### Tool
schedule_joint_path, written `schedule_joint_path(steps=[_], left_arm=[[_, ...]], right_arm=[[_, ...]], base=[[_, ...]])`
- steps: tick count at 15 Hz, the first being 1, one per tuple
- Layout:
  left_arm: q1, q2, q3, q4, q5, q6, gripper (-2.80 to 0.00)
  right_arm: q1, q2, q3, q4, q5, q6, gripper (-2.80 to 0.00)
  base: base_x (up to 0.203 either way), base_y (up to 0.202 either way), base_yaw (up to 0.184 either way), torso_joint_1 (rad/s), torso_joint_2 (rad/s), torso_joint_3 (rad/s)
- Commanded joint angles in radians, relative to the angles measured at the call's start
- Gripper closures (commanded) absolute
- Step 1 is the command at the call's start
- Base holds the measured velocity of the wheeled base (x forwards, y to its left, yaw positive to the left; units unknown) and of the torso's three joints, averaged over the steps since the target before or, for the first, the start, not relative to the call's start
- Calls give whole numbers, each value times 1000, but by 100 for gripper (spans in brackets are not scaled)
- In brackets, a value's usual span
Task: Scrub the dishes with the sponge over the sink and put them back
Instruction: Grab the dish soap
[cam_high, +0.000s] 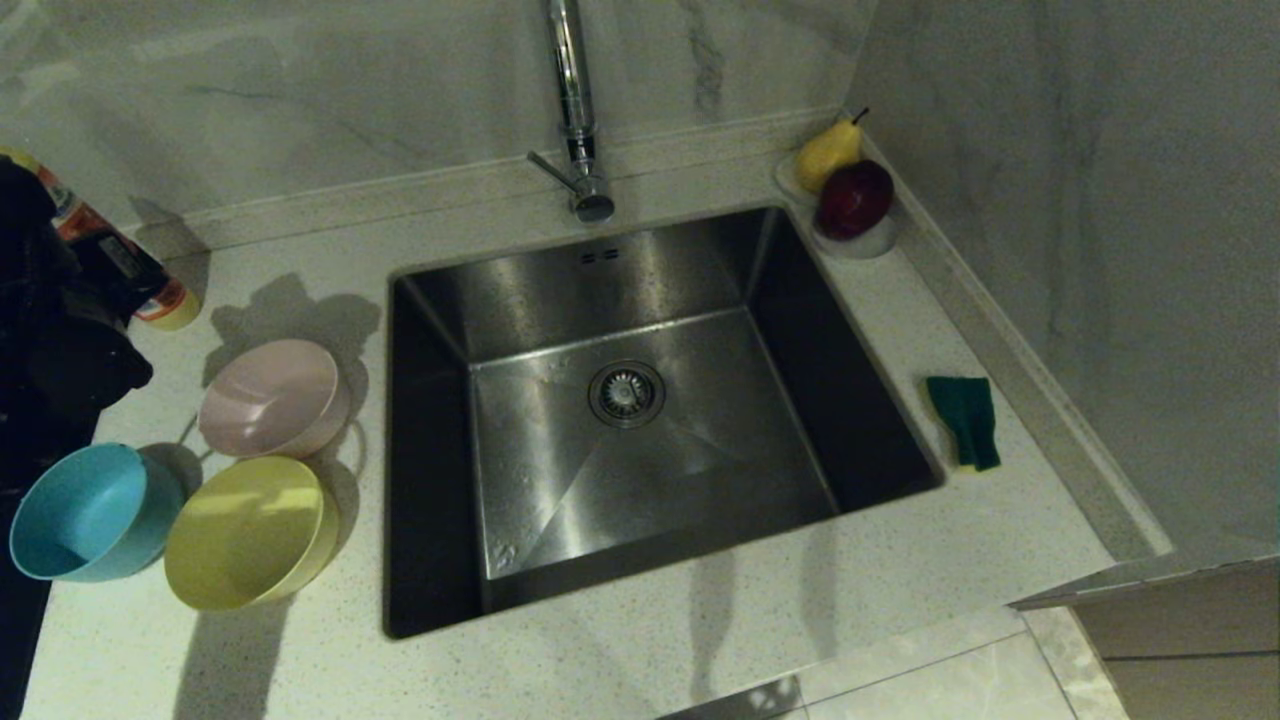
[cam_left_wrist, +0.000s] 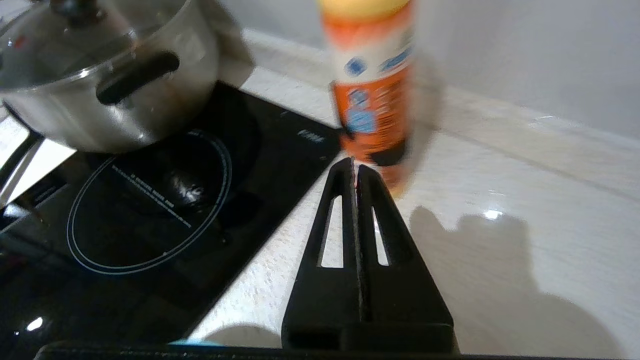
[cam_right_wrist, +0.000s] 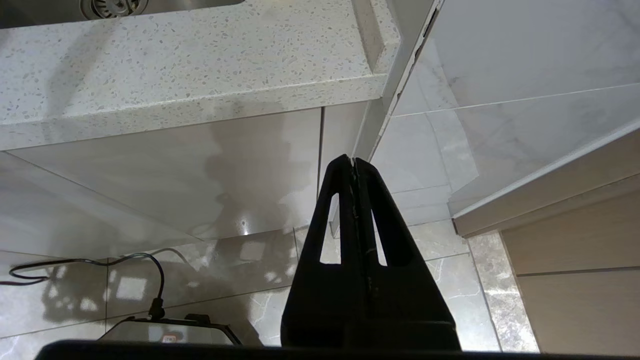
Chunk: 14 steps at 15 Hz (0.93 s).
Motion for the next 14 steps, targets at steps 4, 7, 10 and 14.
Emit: schedule_joint_path(steps=[4,7,10,14], left_arm=[[62,76,-18,-32,-52,-15,-280],[64,77,2,-34,-74,-62,-280],[114,75,22,-32,-74,-162,-280],[137,96,35,-34,-136,-192,-280]], right_arm=[[0,1,0,0,0,-2,0],[0,1,0,0,0,-1,0],[0,1,0,1,0,-1,0],[0,1,0,0,0,-1,0]], base=[[0,0,0,0,0,0],[0,0,0,0,0,0],[0,0,0,0,0,0],[0,0,0,0,0,0]])
